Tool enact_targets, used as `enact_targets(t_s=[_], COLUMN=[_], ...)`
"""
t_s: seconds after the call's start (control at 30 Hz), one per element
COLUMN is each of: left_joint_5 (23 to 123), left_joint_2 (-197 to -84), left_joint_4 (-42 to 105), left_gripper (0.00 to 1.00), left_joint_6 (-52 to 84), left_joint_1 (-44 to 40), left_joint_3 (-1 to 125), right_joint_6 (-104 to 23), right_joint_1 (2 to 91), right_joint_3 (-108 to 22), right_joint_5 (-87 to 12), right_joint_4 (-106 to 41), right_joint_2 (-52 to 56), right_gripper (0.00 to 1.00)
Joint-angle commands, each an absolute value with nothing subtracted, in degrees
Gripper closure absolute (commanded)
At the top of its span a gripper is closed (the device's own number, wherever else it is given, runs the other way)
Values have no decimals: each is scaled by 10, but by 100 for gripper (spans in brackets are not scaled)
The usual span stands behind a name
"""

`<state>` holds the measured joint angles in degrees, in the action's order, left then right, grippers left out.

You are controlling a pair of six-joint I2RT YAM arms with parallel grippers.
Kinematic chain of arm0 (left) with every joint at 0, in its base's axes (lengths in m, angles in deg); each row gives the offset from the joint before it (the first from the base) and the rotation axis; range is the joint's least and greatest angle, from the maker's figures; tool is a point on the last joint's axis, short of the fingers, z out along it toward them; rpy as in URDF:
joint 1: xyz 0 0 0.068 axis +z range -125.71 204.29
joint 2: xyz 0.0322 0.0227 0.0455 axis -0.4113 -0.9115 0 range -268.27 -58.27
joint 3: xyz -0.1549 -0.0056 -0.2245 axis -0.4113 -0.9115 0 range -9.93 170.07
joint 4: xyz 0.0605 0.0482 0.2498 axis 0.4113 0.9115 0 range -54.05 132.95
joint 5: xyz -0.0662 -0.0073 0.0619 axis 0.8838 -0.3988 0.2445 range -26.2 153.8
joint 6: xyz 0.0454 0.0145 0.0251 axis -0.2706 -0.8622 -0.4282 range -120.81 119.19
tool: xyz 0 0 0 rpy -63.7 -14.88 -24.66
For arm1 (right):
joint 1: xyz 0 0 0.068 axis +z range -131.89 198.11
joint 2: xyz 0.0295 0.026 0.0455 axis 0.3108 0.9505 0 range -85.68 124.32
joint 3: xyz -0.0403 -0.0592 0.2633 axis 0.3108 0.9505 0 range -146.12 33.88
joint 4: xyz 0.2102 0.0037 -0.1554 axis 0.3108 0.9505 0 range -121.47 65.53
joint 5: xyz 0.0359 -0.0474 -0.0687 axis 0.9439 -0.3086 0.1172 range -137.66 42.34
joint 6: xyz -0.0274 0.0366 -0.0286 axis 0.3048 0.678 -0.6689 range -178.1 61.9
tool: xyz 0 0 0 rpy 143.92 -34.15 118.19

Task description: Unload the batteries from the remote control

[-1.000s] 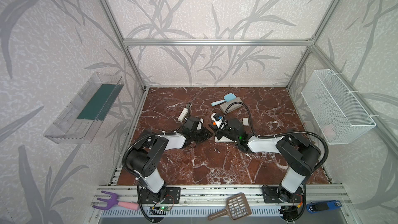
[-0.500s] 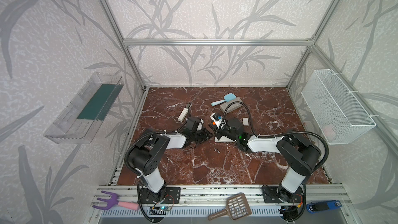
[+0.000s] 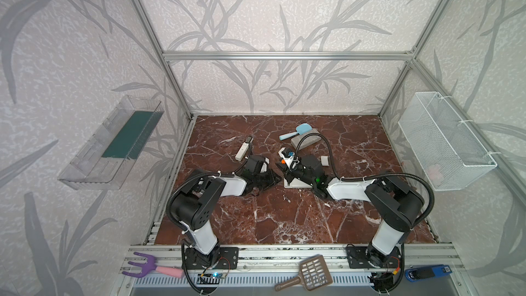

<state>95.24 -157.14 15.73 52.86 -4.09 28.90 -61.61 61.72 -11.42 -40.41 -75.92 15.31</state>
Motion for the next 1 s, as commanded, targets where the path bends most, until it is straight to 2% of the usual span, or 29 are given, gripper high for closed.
enact_targets(t_s=[0.0,0.6,0.97], left_joint_5=[957,957,943], left_joint_2=[-1582,-1617,-1641], left_joint_4=[147,130,139], left_gripper=[76,77,81], left_joint_6=[533,545,553], left_joint_1=[-42,-55,-64], left_joint_3=[285,298,301], right_joint_6=[-612,-634,-614], right_joint_1=[613,612,601], right_joint_3=[-106,-78,-18], right_joint_5=[-392,-387,-381], right_joint_4=[-796,-811,-903], right_joint_2=[173,158,162], right_gripper=[100,100,100])
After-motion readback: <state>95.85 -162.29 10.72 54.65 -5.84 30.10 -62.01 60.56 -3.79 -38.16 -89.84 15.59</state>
